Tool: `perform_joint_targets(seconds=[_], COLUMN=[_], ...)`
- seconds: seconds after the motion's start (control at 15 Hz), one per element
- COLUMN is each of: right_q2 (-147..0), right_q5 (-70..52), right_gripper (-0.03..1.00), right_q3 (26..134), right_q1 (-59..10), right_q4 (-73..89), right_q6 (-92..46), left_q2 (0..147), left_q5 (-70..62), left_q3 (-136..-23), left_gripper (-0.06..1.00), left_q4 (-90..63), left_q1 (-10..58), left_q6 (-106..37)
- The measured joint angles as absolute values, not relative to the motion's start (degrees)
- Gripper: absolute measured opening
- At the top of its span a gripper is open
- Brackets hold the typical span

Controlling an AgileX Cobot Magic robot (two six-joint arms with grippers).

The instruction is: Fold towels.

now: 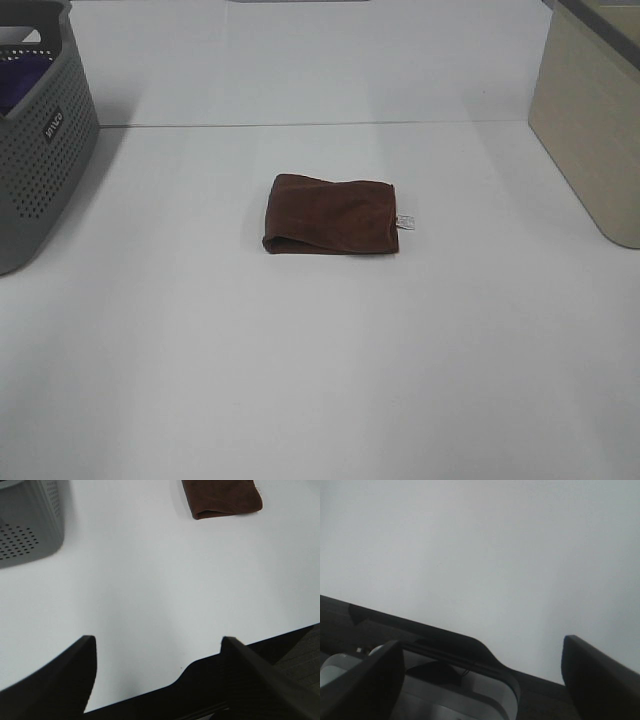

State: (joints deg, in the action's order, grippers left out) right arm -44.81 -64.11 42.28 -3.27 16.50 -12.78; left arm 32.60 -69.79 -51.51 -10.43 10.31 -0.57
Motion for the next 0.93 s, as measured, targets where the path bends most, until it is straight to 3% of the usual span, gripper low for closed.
perform_joint_targets(seconds=[0.33,0.93], right_q2=[-27.4,-20.1], right_q5=[-62.3,-61.4], right_gripper=[0.81,0.81], right_q3=[34.5,29.3], right_q1=[-3.3,-3.3], right_q4=[14.8,7.6], right_q6=[-13.3,-10.8], left_q2=[14.7,13.9], left_q5=[-68.0,-60.9], left_q3=[-37.5,-29.0], left_gripper=[0.66,0.66], left_q4=[-10.1,-11.2], left_q1=[10.3,10.3], left_q6=[-5.4,-8.2])
